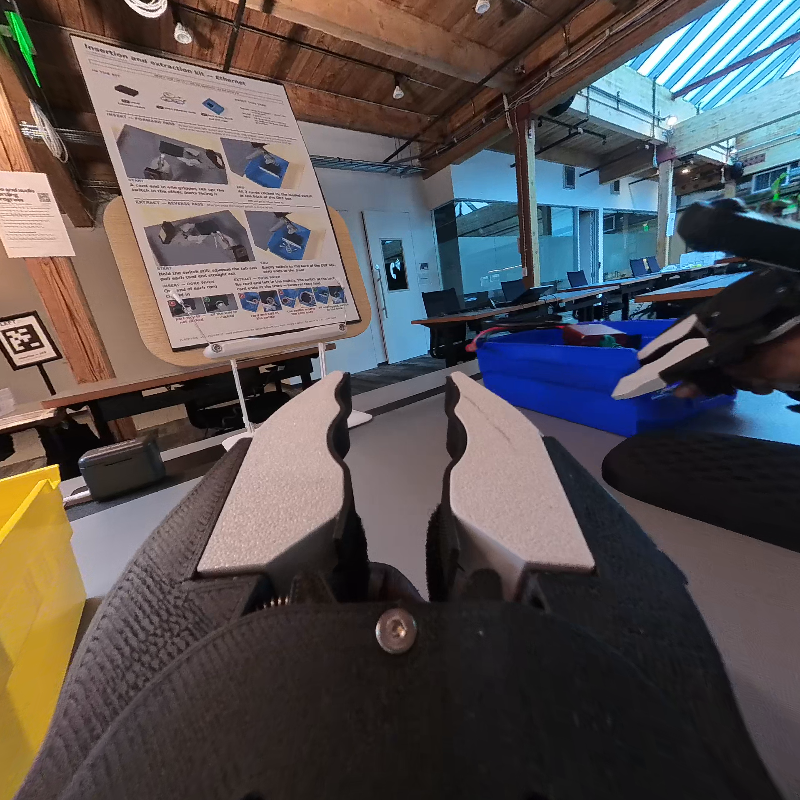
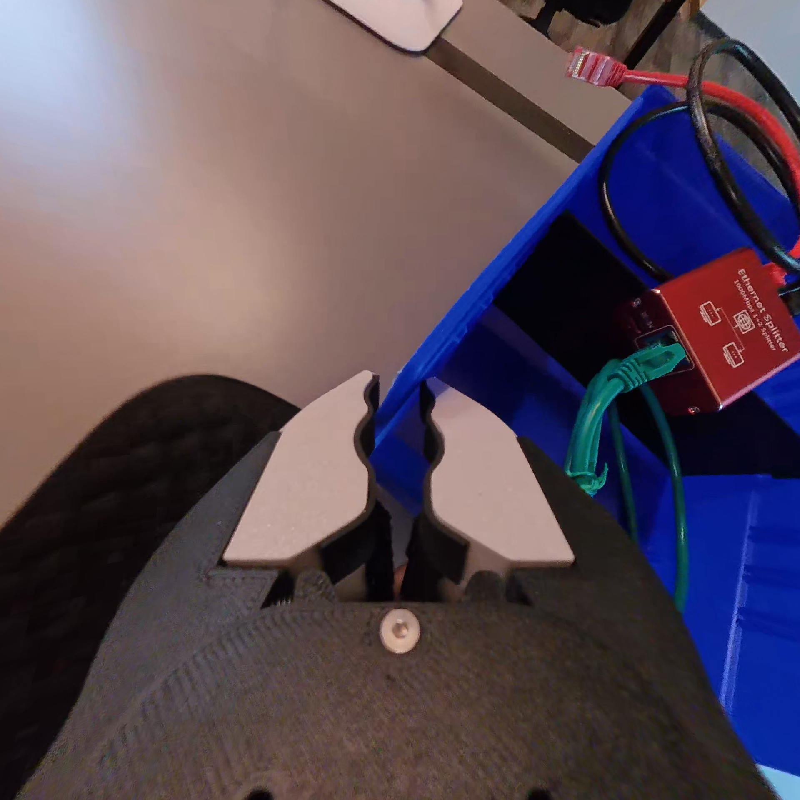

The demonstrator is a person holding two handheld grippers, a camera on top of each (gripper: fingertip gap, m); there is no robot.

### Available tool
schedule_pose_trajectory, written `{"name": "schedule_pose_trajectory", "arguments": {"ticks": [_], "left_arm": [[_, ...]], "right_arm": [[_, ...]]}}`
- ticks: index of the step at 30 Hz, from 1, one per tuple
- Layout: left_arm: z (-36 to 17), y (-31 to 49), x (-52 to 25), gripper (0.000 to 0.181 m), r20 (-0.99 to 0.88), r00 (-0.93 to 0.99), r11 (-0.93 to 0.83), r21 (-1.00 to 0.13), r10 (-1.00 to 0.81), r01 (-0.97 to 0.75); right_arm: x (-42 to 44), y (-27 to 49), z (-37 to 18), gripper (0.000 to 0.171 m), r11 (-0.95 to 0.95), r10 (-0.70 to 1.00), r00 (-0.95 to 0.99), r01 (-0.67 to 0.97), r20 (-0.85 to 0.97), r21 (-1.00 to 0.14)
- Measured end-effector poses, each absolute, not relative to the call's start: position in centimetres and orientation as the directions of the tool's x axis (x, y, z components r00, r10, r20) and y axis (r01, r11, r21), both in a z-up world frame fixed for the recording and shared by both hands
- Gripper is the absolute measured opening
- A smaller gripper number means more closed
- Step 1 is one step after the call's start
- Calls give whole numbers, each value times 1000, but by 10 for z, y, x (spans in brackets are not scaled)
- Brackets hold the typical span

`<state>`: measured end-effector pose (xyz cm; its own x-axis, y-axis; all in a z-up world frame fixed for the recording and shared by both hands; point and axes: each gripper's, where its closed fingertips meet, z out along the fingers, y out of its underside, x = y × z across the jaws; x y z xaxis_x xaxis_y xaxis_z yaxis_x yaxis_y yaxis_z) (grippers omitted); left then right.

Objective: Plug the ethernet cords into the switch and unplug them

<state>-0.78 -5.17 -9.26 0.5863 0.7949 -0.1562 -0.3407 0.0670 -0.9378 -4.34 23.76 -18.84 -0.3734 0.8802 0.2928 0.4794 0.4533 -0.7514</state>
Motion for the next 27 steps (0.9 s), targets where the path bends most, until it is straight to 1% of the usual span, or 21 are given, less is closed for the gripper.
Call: {"name": "schedule_pose_trajectory", "arguments": {"ticks": [3,7,10,18,24,27], "left_arm": [[-93,-51,-7,41,-161,589,63,-938,792,-341],[-95,-49,-6,41,-170,598,55,-939,783,-339],[-95,-47,-6,41,-182,600,45,-938,779,-343],[-94,-49,-5,41,-178,591,51,-936,787,-349],[-85,-72,-10,41,-78,523,129,-928,849,-348],[-77,-85,-9,40,-74,462,131,-909,884,-395]], "right_arm": [[-54,208,-188,20,468,872,-390,482,297,-741],[-66,165,-188,20,475,861,-417,453,291,-754],[-70,131,-189,23,494,836,-465,408,291,-767],[-66,36,-191,31,474,762,-611,296,217,-830],[-66,-20,-191,33,509,685,-679,188,263,-840],[-65,-44,-191,33,530,643,-714,153,277,-834]]}}
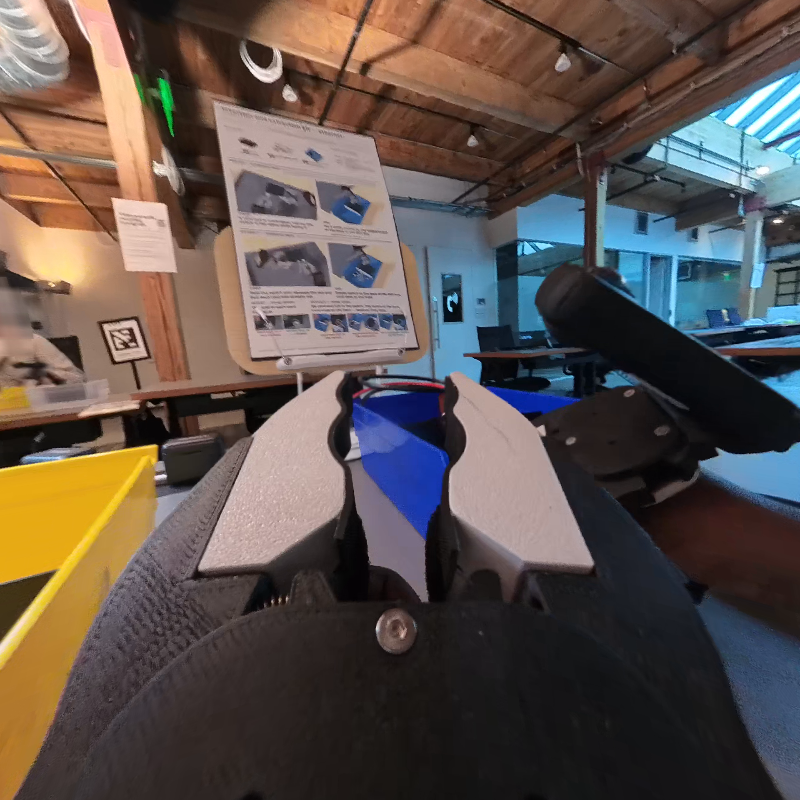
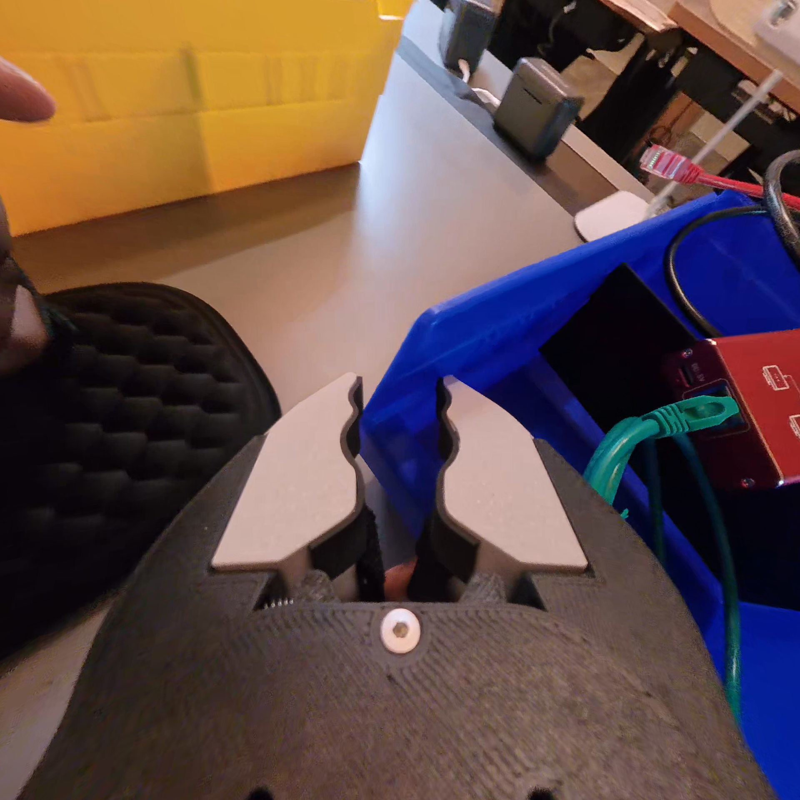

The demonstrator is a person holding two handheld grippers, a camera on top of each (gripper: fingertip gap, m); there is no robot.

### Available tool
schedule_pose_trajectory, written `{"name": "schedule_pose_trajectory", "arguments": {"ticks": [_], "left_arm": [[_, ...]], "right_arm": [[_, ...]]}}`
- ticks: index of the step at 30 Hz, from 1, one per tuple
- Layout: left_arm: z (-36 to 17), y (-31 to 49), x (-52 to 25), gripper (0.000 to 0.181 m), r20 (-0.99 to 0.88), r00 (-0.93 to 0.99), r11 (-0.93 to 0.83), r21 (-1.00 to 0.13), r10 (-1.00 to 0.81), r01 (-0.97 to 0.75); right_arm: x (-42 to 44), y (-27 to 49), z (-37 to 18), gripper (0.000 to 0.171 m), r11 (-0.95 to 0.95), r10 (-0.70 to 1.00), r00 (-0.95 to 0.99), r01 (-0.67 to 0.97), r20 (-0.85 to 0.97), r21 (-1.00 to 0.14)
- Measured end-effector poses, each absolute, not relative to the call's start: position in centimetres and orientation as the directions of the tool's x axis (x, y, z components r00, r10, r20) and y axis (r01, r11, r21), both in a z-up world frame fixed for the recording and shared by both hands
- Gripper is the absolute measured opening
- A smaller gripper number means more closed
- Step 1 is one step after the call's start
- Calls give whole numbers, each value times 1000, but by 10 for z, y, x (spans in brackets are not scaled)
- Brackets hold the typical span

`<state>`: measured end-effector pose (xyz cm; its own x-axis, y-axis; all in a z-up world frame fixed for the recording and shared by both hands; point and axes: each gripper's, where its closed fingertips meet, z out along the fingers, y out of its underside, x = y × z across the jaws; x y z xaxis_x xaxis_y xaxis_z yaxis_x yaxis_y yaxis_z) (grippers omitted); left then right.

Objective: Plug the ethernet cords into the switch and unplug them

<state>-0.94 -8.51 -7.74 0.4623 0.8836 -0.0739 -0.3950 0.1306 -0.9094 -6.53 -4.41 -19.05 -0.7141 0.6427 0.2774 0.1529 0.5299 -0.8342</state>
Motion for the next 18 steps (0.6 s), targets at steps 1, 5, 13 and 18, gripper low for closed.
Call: {"name": "schedule_pose_trajectory", "arguments": {"ticks": [1,5,13,18], "left_arm": [[-74,-87,-7,40,-83,449,127,-899,890,-418],[-67,-97,-2,35,-119,363,77,-873,924,-481],[-63,-121,-4,31,10,322,170,-864,947,-474],[-64,-120,-5,31,-7,315,150,-870,949,-471]], "right_arm": [[-65,-52,-190,33,531,630,-725,142,277,-835],[-63,-82,-190,34,514,586,-769,109,255,-851],[-44,-133,-195,68,535,397,-877,-19,271,-845],[-39,-137,-200,82,566,348,-875,-88,335,-820]]}}
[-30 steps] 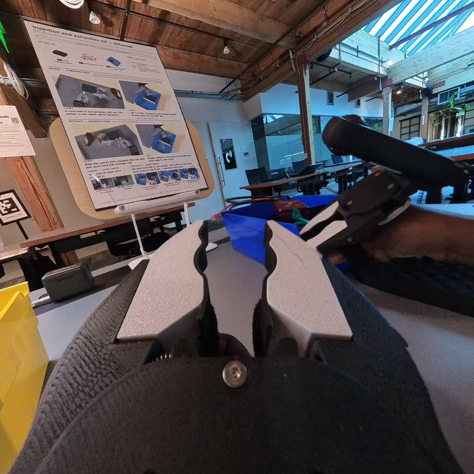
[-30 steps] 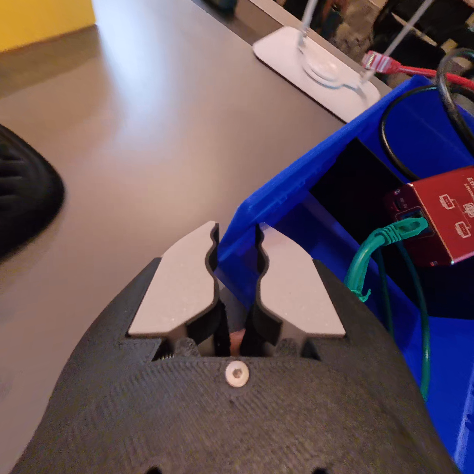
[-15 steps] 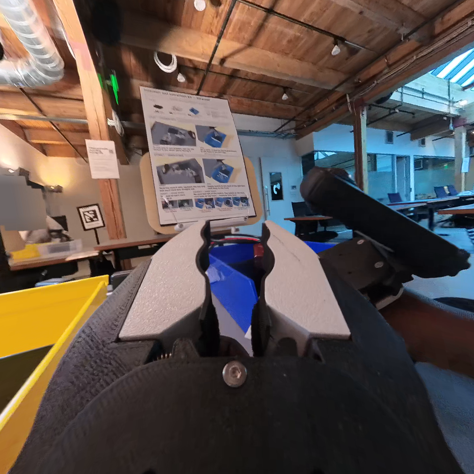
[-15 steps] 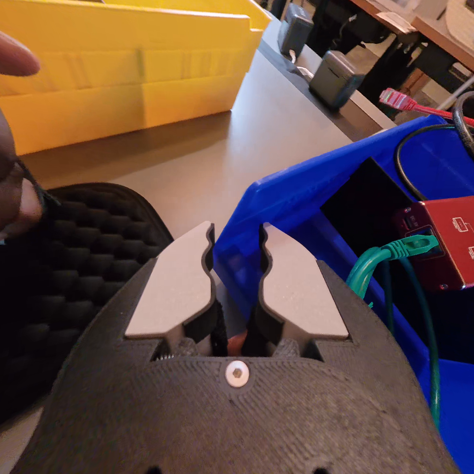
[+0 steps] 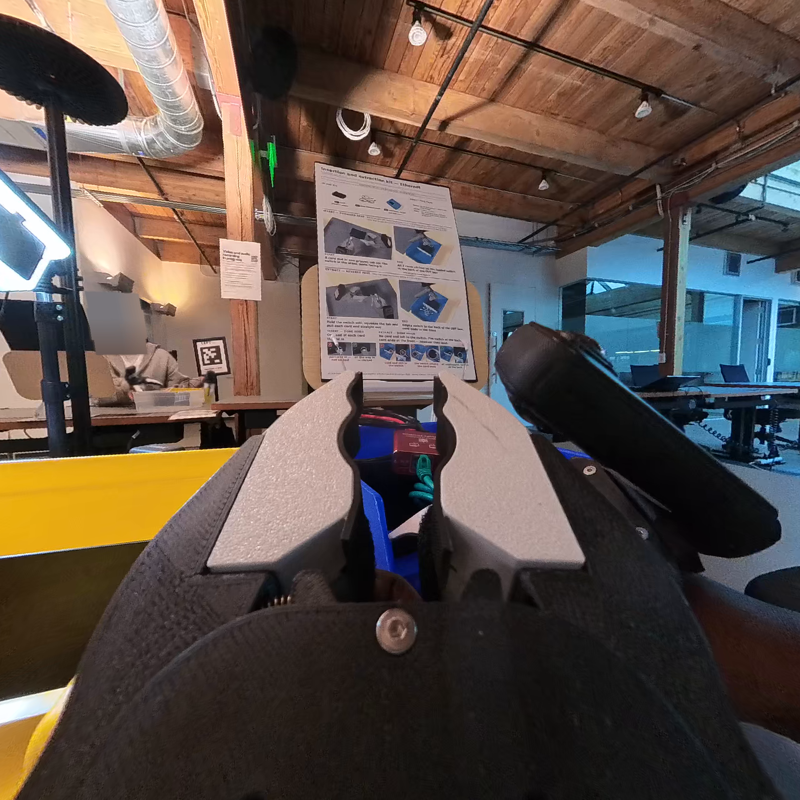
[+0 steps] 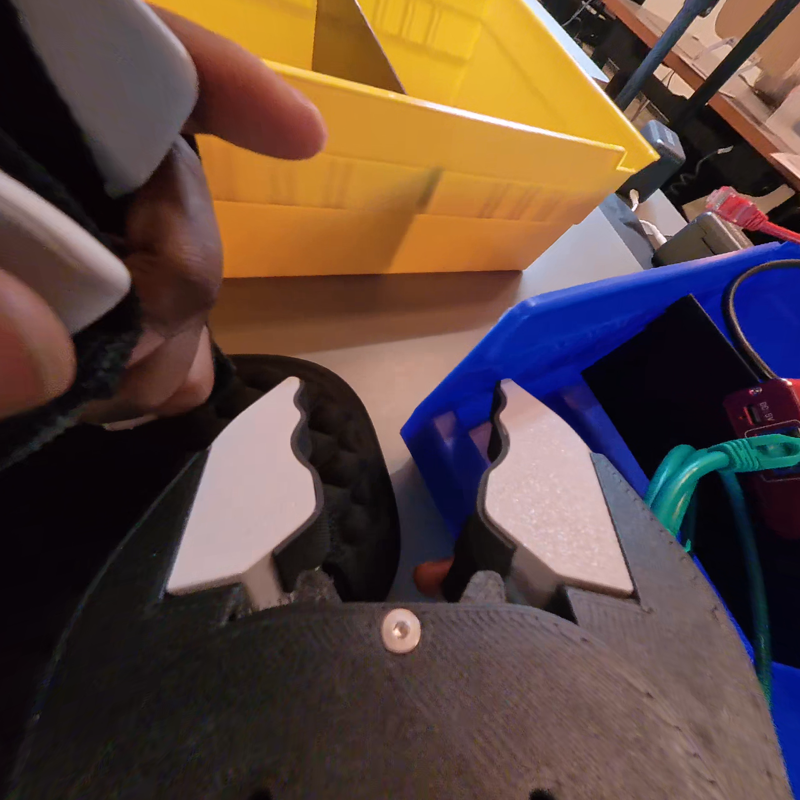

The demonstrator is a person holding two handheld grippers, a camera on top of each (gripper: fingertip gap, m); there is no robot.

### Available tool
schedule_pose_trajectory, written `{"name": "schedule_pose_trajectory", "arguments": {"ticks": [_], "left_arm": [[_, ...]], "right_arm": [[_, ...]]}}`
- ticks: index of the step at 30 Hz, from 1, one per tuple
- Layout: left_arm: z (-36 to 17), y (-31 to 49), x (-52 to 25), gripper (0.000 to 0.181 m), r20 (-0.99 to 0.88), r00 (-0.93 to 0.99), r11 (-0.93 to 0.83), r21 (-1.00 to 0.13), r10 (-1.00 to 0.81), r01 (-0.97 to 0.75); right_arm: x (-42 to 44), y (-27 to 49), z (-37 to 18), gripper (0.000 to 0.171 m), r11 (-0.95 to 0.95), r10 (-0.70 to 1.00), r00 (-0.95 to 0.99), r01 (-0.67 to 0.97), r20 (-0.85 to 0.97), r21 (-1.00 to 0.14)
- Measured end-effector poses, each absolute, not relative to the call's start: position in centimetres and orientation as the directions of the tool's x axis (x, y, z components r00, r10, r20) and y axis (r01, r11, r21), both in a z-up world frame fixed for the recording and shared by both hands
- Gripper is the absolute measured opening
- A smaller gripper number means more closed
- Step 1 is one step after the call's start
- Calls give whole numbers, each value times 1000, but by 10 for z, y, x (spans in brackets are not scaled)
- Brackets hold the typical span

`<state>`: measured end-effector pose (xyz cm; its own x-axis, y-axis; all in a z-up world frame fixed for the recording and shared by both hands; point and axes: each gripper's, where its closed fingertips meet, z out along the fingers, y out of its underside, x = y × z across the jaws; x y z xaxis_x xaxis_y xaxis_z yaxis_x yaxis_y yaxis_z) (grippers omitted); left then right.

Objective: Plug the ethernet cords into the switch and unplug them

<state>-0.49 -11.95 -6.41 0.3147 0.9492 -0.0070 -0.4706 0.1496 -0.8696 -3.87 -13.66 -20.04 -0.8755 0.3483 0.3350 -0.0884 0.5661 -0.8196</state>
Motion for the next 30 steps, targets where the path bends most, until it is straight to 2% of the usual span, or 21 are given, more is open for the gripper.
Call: {"name": "schedule_pose_trajectory", "arguments": {"ticks": [6,9,13,16,18,20,22,23,26,28,29,30], "left_arm": [[-57,-122,-5,31,9,340,170,-877,940,-448],[-36,-135,2,39,-62,314,91,-888,947,-452],[10,-204,31,47,-133,122,-51,-855,984,-516],[22,-285,53,52,-94,-92,-127,-859,991,-496],[5,-338,56,58,-59,-190,-132,-906,980,-401],[-37,-381,45,73,-43,-222,-92,-972,974,-218],[-89,-401,30,79,0,-167,-6,-999,986,-34],[-107,-409,25,79,40,-173,40,-999,984,-7],[-134,-416,14,77,110,-178,108,-994,978,-22],[-147,-400,5,74,87,-112,95,-993,990,66],[-153,-397,7,62,45,-117,62,-987,992,145],[-162,-392,12,31,2,-84,23,-967,996,255]], "right_arm": [[-35,-137,-202,89,565,325,-886,-98,330,-819],[-34,-135,-201,92,561,335,-883,-93,328,-822],[-33,-135,-174,95,447,408,-845,-145,345,-883],[-24,-141,-153,96,321,430,-853,-161,295,-933],[-14,-148,-149,98,265,409,-878,-147,249,-953],[-10,-152,-150,110,256,410,-883,-130,229,-958],[-9,-152,-147,108,258,418,-876,-140,241,-956],[-8,-151,-141,104,235,423,-870,-163,252,-958],[1,-151,-123,97,149,434,-857,-236,278,-960],[9,-156,-122,95,132,406,-869,-250,283,-959],[10,-159,-126,95,143,390,-877,-245,282,-959],[11,-162,-130,96,162,377,-882,-238,283,-958]]}}
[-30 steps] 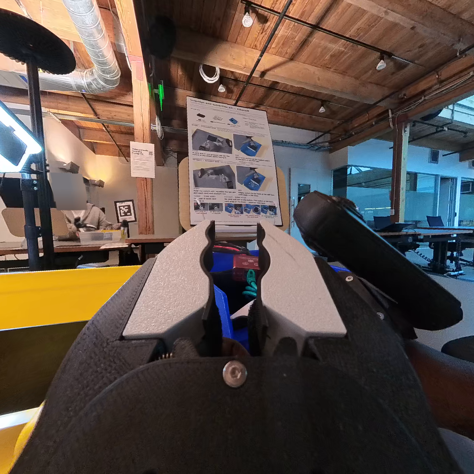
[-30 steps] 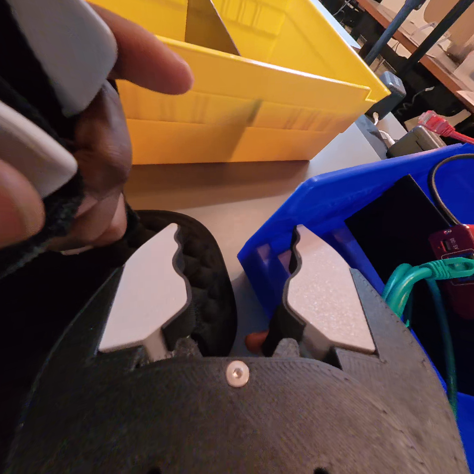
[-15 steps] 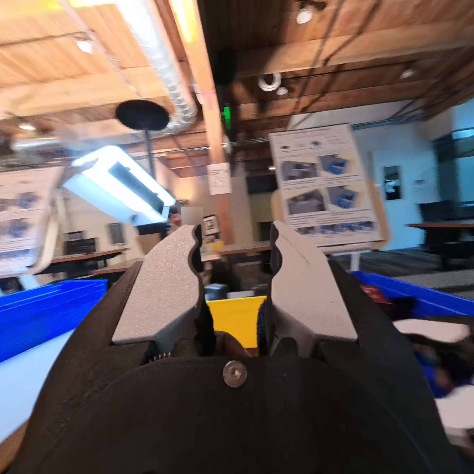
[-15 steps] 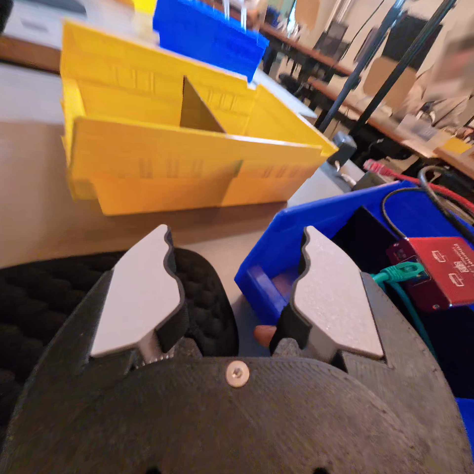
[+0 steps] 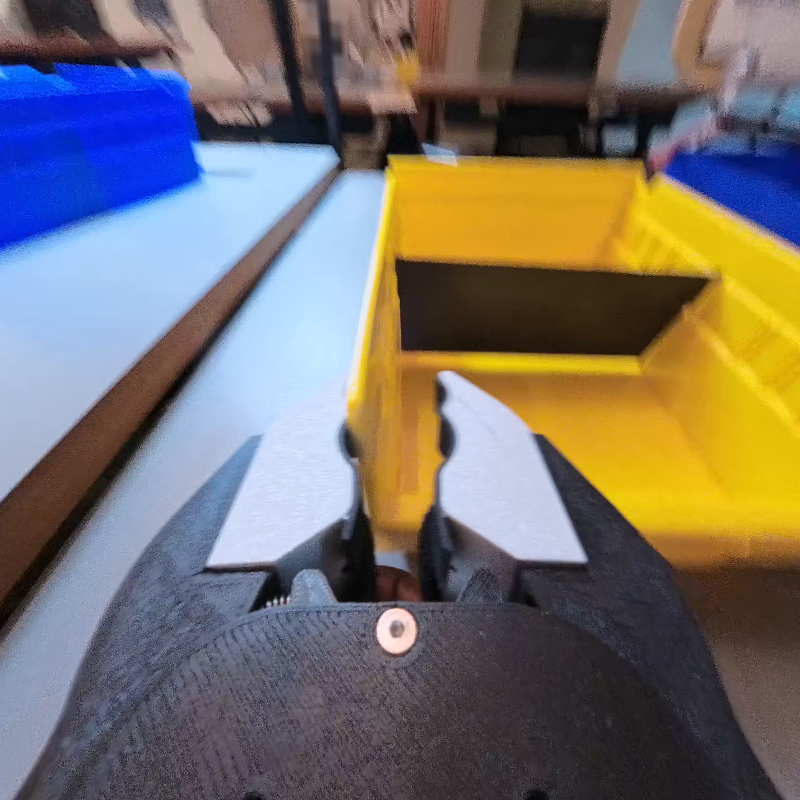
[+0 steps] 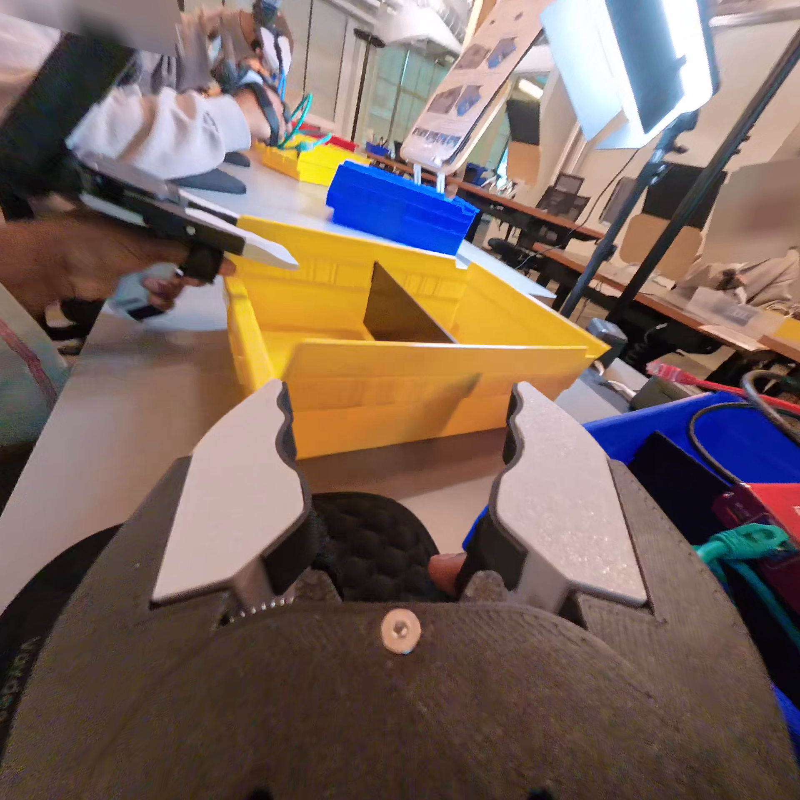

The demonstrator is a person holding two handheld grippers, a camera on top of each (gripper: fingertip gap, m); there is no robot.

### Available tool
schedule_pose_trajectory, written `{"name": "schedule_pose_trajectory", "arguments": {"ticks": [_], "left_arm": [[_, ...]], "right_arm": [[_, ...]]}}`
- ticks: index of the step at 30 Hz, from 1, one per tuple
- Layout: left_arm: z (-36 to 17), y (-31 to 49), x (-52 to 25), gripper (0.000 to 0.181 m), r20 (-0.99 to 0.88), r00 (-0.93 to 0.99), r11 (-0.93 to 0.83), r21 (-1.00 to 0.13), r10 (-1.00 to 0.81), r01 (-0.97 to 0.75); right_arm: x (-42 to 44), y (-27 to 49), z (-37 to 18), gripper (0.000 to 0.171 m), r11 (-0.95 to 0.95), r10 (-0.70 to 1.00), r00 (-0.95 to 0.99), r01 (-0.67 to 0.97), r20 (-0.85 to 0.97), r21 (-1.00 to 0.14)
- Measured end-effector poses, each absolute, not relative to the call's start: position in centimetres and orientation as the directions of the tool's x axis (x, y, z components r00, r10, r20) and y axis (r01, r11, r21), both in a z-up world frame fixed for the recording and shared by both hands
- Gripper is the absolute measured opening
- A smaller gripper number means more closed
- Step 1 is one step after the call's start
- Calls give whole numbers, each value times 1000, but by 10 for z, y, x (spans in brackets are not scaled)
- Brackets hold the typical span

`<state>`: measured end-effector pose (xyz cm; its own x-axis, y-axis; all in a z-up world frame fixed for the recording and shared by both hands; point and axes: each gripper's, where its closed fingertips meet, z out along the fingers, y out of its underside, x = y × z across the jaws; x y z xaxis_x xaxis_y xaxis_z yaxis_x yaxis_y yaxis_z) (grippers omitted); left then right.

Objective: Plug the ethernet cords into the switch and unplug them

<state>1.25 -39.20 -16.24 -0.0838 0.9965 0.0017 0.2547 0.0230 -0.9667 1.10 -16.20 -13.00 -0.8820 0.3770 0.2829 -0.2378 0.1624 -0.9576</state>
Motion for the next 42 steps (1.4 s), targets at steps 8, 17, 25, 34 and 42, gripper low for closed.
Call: {"name": "schedule_pose_trajectory", "arguments": {"ticks": [8,17,25,34,42], "left_arm": [[-165,-370,8,56,15,7,12,-956,1000,293],[-152,-364,-4,5,-136,-129,-100,-963,982,252],[-29,-317,33,5,-152,-235,-211,-945,960,-251],[29,-178,48,8,-16,19,0,-769,1000,-639],[17,-3,-19,14,-13,394,168,-892,919,-421]], "right_arm": [[2,-170,-153,76,305,412,-882,-105,230,-947],[-3,-177,-178,29,515,382,-838,-157,390,-843],[5,-136,-83,25,305,565,-596,-492,571,-815],[32,10,-5,15,304,773,-262,-647,578,-699],[21,177,-23,13,356,897,-106,-401,428,-844]]}}
